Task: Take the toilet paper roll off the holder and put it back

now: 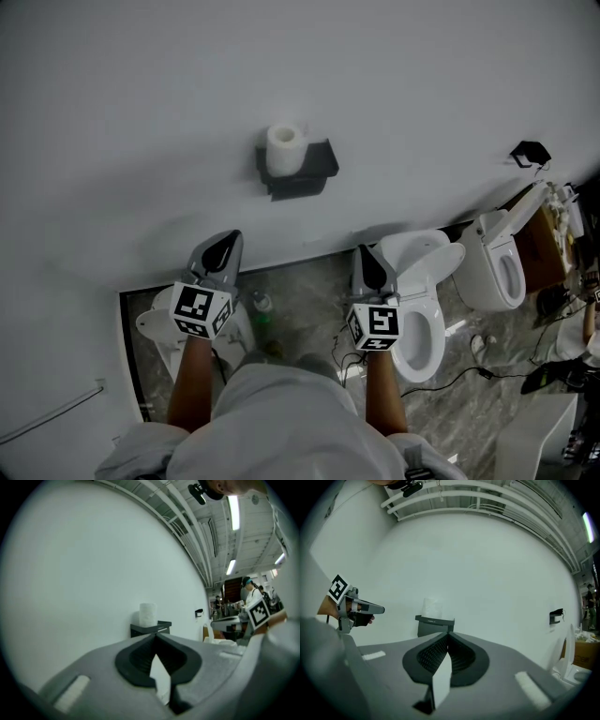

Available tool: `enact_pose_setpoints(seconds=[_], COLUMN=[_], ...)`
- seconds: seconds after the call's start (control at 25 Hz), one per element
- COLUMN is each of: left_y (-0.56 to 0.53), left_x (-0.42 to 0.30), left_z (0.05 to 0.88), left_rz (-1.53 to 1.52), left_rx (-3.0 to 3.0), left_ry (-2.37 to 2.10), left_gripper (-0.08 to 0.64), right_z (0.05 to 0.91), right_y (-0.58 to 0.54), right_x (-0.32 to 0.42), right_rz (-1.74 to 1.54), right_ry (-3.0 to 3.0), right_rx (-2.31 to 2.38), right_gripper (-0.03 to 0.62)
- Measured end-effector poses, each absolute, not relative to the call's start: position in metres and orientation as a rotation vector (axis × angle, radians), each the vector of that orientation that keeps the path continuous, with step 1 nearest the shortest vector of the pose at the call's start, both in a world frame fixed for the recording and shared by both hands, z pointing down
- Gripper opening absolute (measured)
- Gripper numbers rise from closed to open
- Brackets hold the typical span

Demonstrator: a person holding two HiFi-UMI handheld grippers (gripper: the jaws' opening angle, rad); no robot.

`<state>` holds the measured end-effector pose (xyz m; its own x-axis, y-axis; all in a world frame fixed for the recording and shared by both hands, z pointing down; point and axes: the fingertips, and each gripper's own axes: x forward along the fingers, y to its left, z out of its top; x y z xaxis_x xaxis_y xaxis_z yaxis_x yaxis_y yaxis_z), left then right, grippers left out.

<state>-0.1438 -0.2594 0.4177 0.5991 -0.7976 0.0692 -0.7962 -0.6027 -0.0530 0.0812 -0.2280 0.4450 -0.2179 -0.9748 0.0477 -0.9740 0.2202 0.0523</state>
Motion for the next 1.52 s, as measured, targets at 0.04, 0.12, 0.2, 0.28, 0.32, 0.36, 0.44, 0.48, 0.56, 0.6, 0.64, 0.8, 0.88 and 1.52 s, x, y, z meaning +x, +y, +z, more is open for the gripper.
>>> enact_pose_setpoints(seconds=[0.04, 0.12, 0.2, 0.28, 0.32, 0.36, 0.44, 0.48, 0.56, 0.6, 0.64, 0.8, 0.88, 1.52], left_y=[-0.262, -0.268, -0.274, -0.279, -0.282, -0.286, -0.292, -0.294, -0.300, -0.304, -0.309, -0.318, -0.321, -0.349], left_x=[-0.143, -0.141, -0.139, -0.138, -0.137, -0.136, -0.131, -0.127, -0.120, -0.118, -0.116, -0.110, -0.107, -0.099], left_z=[0.417, 0.415, 0.413, 0.412, 0.411, 0.409, 0.405, 0.403, 0.400, 0.398, 0.397, 0.395, 0.395, 0.398], left_rz=[-0.131, -0.126, -0.122, -0.119, -0.117, -0.115, -0.116, -0.120, -0.131, -0.133, -0.132, -0.130, -0.132, -0.146], left_rx=[-2.795, -2.791, -2.783, -2.771, -2.762, -2.753, -2.736, -2.729, -2.717, -2.710, -2.704, -2.683, -2.681, -2.687], left_ry=[1.392, 1.392, 1.401, 1.415, 1.423, 1.432, 1.444, 1.447, 1.451, 1.456, 1.464, 1.497, 1.503, 1.501], left_gripper=[0.000, 0.000, 0.000, 0.000, 0.002, 0.002, 0.001, 0.000, 0.000, 0.001, 0.001, 0.000, 0.001, 0.134], right_z=[0.444, 0.443, 0.444, 0.445, 0.445, 0.445, 0.443, 0.443, 0.441, 0.440, 0.440, 0.438, 0.438, 0.444], right_y=[-0.231, -0.238, -0.245, -0.252, -0.256, -0.260, -0.270, -0.274, -0.284, -0.290, -0.295, -0.309, -0.313, -0.351], right_x=[0.082, 0.084, 0.087, 0.088, 0.088, 0.088, 0.092, 0.096, 0.103, 0.105, 0.106, 0.112, 0.114, 0.107], right_rz=[-0.020, -0.025, -0.024, -0.024, -0.026, -0.030, -0.034, -0.033, -0.038, -0.048, -0.060, -0.065, -0.071, -0.044], right_ry=[-2.394, -2.392, -2.398, -2.408, -2.417, -2.427, -2.446, -2.453, -2.460, -2.461, -2.463, -2.486, -2.490, -2.564], right_rx=[1.917, 1.915, 1.907, 1.892, 1.883, 1.874, 1.857, 1.851, 1.837, 1.827, 1.815, 1.781, 1.770, 1.707], right_gripper=[0.002, 0.002, 0.002, 0.002, 0.002, 0.002, 0.002, 0.002, 0.002, 0.002, 0.002, 0.002, 0.002, 0.002])
